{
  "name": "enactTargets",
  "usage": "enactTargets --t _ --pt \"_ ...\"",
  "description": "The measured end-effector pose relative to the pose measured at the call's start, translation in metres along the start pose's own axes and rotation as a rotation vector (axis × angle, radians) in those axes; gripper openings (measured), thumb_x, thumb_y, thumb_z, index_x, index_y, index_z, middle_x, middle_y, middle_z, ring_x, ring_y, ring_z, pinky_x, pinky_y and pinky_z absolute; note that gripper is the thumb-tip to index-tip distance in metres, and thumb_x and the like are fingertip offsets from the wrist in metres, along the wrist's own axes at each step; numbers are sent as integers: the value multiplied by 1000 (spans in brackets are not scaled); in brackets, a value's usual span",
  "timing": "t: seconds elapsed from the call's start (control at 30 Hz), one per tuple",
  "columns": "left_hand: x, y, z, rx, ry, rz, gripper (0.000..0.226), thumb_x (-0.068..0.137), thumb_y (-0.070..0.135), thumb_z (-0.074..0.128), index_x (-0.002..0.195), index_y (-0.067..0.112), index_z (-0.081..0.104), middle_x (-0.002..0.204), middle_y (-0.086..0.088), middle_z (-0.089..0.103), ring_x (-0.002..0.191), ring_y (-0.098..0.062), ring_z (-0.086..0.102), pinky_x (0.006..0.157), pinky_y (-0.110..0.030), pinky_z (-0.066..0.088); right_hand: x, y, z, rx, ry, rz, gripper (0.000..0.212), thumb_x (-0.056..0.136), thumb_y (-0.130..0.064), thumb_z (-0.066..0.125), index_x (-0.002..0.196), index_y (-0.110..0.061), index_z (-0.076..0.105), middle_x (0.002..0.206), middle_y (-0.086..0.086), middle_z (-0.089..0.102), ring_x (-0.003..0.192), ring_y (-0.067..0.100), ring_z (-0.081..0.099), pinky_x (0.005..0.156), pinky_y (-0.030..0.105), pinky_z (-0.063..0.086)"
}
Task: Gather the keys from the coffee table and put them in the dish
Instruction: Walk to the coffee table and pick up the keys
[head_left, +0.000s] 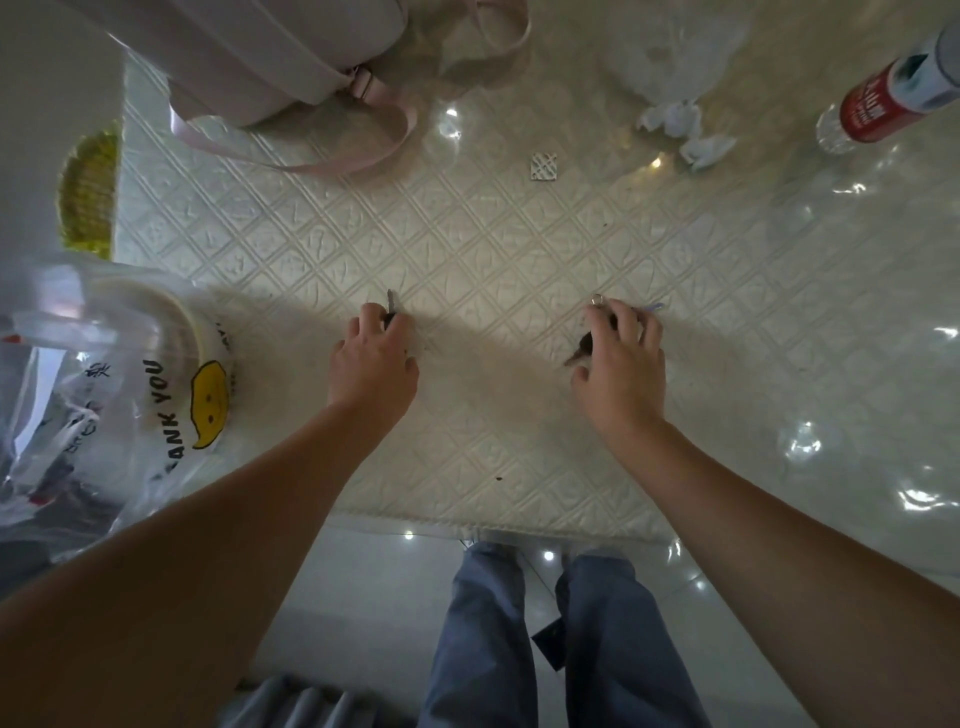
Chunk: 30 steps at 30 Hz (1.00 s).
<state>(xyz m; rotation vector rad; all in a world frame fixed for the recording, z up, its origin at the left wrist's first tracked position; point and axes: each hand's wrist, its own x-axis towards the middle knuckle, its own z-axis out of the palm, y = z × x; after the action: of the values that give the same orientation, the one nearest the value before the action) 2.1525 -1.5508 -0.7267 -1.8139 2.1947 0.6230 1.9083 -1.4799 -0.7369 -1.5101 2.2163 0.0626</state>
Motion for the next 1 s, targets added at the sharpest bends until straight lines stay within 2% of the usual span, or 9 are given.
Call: enactTargets --t 0.2,0.3,0.4,0.47,0.57,0.67,0.77,0.87,1.0 --pt "-15 12 8 -124 -36 11 29 82 5 58 111 11 54 122 -9 42 99 -26 53 63 -37 50 -5 1 2 -11 28 16 56 78 -13 67 130 -19 47 135 9 42 125 30 34 92 42 40" --pt "-23 16 15 -163 -55 28 25 83 3 56 106 10 53 119 -8 41 92 -25 54 61 -37 51 -13 -2 5 -18 29 5 43 79 -12 66 118 -19 51 119 8 49 111 28 42 87 39 39" --pt "-28 21 20 -167 -87 27 33 81 5 59 112 14 50 114 -8 40 86 -24 52 62 -34 46 -22 -4 10 -26 11 -8 29 82 -14 64 107 -19 51 105 5 54 100 26 47 81 37 37" --pt "-31 24 23 -133 -133 33 41 81 12 63 117 18 47 112 -6 41 82 -21 49 62 -33 45 -27 -4 14 -30 -23 -19 25 84 -16 62 106 -20 52 104 4 55 99 25 48 80 36 35" --pt "-35 30 25 -110 -181 39 37 79 19 65 111 19 47 107 -5 41 78 -22 51 64 -37 51 -34 -3 18 -28 -58 -31 19 85 -17 60 103 -21 55 104 4 54 99 25 47 80 35 34" --pt "-41 37 28 -120 -155 36 25 78 12 62 98 14 47 104 -8 39 75 -27 52 64 -41 53 -40 -1 21 -25 -77 -46 10 87 -20 59 97 -22 57 104 2 53 99 25 46 83 36 34" --pt "-48 41 32 -133 -144 44 21 79 5 59 96 11 47 105 -9 39 74 -26 52 63 -41 53 -46 0 22 25 -74 -51 6 89 -21 58 95 -21 56 101 1 56 95 25 51 83 37 34" --pt "-53 43 33 -146 -142 57 19 81 7 58 94 14 47 103 -6 42 73 -24 52 59 -37 49 -54 3 22 122 -80 -56 3 90 -18 57 91 -18 54 96 3 56 84 27 57 79 37 34" --pt "-61 48 32 -176 -103 93 14 83 12 55 92 16 45 95 -5 47 67 -25 51 55 -34 44 -67 7 20 257 -87 -98 4 90 -15 58 90 -13 55 94 5 52 63 23 51 68 36 41"
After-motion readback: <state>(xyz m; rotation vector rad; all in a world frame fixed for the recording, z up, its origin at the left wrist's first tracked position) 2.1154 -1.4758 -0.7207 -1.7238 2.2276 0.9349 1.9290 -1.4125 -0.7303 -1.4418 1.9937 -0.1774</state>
